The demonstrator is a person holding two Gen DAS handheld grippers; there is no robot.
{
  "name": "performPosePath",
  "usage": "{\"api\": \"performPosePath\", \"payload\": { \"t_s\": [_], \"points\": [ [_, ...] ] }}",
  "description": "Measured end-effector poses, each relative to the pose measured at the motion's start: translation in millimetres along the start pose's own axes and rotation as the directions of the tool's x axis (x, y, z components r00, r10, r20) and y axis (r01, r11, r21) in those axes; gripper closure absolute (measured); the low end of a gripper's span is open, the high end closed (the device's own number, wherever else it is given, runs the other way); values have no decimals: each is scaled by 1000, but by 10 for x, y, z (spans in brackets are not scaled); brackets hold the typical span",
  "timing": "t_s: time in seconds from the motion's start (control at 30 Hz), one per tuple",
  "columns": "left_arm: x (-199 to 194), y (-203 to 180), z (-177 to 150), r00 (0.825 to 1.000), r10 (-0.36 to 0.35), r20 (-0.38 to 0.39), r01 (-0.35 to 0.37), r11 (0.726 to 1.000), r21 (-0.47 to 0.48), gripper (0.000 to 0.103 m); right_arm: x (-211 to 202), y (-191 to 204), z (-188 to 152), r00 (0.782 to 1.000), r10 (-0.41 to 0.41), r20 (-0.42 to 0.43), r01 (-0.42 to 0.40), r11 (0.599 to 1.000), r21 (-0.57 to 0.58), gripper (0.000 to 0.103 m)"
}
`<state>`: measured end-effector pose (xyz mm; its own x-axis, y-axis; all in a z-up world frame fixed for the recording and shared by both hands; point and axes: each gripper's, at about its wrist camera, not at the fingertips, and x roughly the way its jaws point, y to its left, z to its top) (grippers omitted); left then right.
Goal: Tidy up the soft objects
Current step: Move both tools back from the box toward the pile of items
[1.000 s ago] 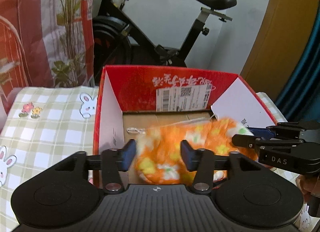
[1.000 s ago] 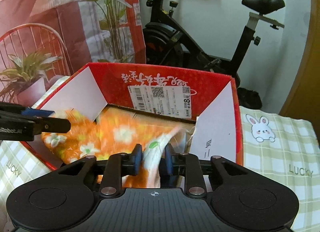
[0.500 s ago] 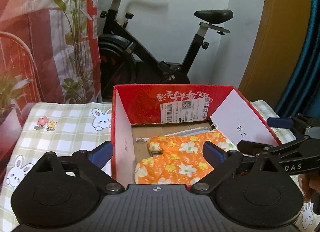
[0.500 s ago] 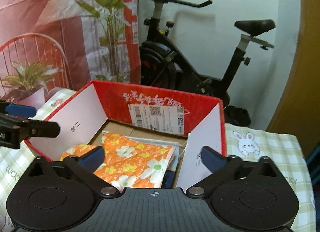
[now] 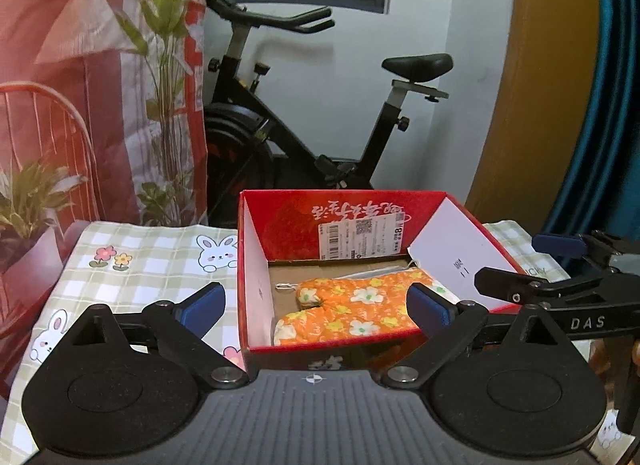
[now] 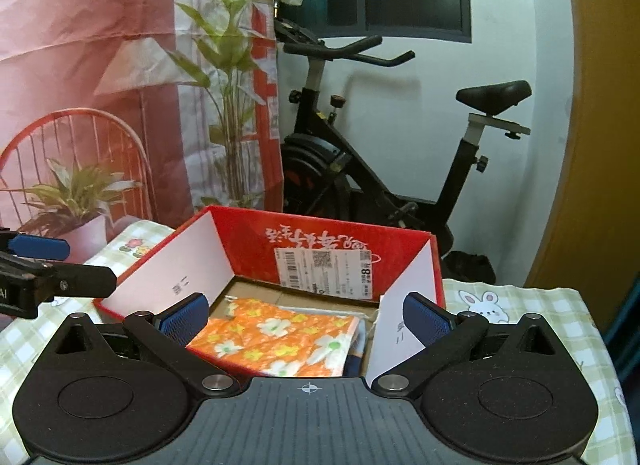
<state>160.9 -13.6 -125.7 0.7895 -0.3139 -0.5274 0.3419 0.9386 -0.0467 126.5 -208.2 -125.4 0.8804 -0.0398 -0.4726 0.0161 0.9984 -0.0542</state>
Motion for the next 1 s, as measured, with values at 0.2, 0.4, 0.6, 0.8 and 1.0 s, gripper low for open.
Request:
{"api": "performPosePath", "payload": {
  "t_s": [0.2, 0.4, 0.6, 0.8, 1.0],
  "points": [
    [-210, -90, -147, 999, -10, 36, 9, 999, 38, 5, -184, 94, -103, 1000, 13, 18, -14, 1000, 27, 0],
    [-362, -121, -294, 999, -31, 40, 30, 999, 25, 5, -380, 172, -245, 999, 13, 38, -14, 999, 36, 0],
    [-454, -136, -465, 999, -30, 18, 29, 999, 29, 5, -548, 244, -417, 999, -2, 51, 1, 999, 38, 0],
    [-557, -134, -656, 1000, -24, 3, 24, 1000, 15, 5, -649, 332, -623, 1000, -16, 23, 16, 1000, 1, 0],
    [-577, -137, -828, 998, -45, -34, 45, 999, -11, 5, -696, 350, -851, 999, -24, -24, 25, 999, 34, 0]
  ]
}}
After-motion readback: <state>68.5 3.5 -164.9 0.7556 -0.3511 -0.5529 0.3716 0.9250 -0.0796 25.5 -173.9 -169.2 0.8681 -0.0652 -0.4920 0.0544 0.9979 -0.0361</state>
